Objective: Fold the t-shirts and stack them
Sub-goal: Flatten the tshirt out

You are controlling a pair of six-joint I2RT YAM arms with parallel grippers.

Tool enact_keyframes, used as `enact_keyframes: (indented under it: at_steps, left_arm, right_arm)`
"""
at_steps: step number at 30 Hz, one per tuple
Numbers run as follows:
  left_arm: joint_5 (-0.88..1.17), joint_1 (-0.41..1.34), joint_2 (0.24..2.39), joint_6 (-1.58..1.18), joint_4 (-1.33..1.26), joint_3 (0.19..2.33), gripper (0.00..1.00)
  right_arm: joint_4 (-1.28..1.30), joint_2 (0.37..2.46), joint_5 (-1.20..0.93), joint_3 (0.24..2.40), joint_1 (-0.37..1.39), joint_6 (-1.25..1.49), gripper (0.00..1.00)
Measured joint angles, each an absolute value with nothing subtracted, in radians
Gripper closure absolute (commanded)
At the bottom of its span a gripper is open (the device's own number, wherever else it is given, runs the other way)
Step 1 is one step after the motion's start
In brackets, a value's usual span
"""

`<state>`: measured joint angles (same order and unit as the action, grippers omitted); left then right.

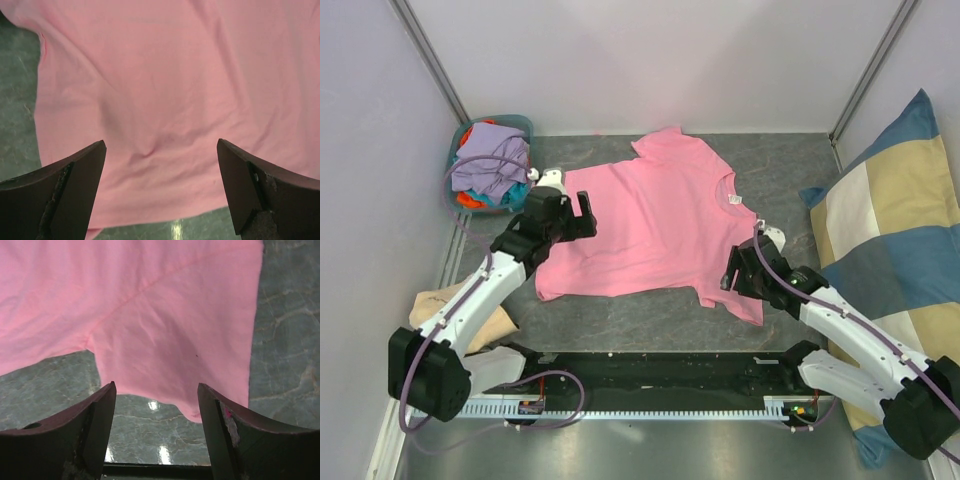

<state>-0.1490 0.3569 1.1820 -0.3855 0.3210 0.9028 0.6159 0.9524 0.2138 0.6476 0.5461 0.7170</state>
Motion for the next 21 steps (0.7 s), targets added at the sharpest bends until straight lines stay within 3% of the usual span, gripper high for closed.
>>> enact_keyframes:
  at_steps: [15,21]
  left_arm:
    - [-0.144,0.365,1.006,-0.425,0.404,0.811,0.0]
    - [-0.121,0.365,0.966,-0.425,0.42,0.81,0.0]
  right_arm:
    - [0.817,0.81,0.519,0.551,0.667,1.111,0.27]
    - [0.862,0.888,0.584,0.55,0.759,1.231,0.25]
